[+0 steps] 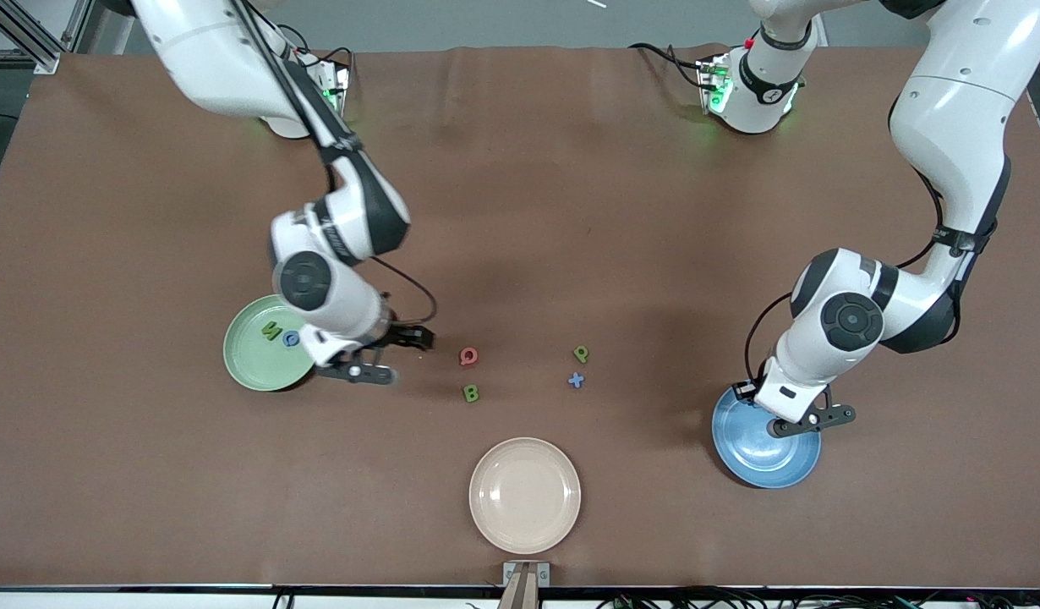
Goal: Sort upper and lower case letters into plates
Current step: 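Carry the E to the blue plate while the right gripper grasps pink a, then place the pink a on the green plate while the left gripper reaches green d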
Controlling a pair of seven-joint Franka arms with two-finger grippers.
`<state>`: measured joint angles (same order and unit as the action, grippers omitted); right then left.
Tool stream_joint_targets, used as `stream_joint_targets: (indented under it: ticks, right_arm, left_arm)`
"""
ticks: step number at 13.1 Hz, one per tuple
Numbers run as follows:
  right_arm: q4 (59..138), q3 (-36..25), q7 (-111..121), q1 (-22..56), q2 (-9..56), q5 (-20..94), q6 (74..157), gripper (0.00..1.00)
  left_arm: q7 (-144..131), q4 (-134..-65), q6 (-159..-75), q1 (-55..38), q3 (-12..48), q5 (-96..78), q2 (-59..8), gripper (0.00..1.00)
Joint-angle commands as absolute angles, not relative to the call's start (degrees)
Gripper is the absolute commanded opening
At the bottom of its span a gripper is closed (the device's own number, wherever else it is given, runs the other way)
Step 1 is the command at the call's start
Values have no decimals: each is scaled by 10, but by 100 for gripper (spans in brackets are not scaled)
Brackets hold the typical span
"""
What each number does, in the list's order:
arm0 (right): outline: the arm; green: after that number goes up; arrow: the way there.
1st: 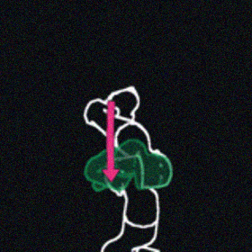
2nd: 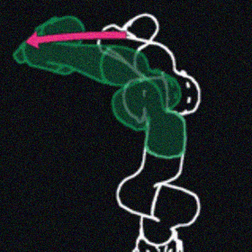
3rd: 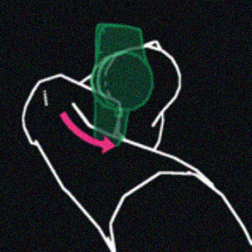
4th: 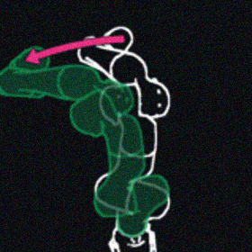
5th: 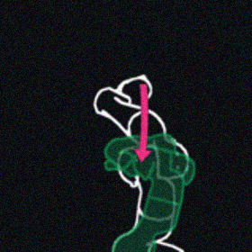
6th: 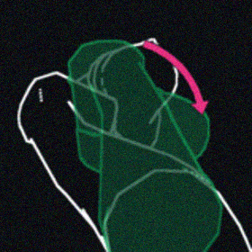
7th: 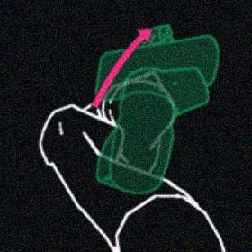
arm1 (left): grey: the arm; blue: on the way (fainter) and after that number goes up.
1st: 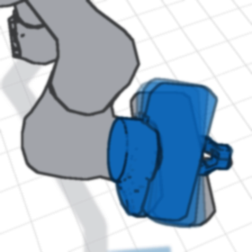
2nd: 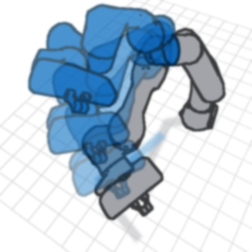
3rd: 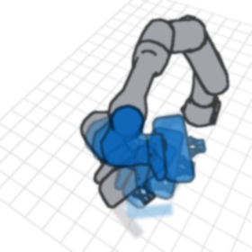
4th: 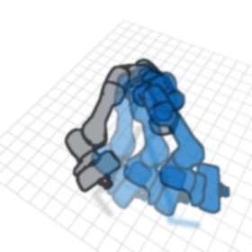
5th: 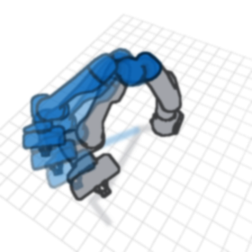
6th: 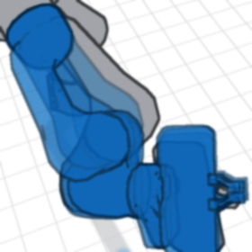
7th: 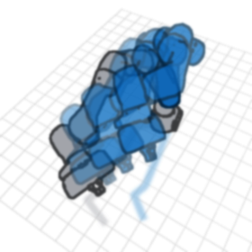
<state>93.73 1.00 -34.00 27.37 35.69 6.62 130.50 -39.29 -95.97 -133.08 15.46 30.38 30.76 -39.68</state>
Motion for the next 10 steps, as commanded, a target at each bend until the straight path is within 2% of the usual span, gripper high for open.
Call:
stream_joint_targets:
  ticks: [1,2,3,6,8,10]
  right_arm:
    - [868,0,-390,313,439,64,1361,99]
    - [858,-3,-394,326,453,55,1371,96]
    - [848,-5,-405,336,464,45,1371,95]
    - [841,-7,-468,347,482,-37,1371,81]
    - [842,-7,-478,359,485,-44,1369,76]
    - [843,-7,-480,362,485,-51,1369,63]
  left_arm:
    - [-387,-958,-1347,154,308,316,-409,31]
    - [-396,-958,-1347,154,307,316,-409,76]
    - [-396,-961,-1347,156,308,316,-406,100]
    - [-394,-965,-1338,155,310,317,-395,100]
    - [-400,-968,-1324,148,317,316,-388,100]
    - [-448,-969,-1310,144,354,316,-389,100]
